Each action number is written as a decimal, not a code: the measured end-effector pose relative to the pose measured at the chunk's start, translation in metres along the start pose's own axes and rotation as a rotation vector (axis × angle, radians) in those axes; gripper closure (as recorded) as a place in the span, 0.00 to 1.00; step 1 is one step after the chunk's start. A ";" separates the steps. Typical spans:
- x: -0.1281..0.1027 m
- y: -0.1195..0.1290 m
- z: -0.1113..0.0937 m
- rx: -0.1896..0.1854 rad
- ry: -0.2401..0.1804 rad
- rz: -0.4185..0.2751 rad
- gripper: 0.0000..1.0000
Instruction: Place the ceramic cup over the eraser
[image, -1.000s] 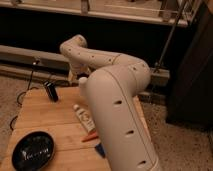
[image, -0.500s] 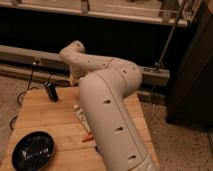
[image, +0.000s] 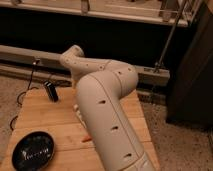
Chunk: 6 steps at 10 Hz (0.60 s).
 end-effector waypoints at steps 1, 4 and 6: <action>0.001 -0.001 0.002 -0.001 0.002 0.002 0.48; -0.005 -0.007 0.005 0.014 -0.029 0.003 0.78; -0.008 -0.006 0.005 0.023 -0.043 -0.007 0.96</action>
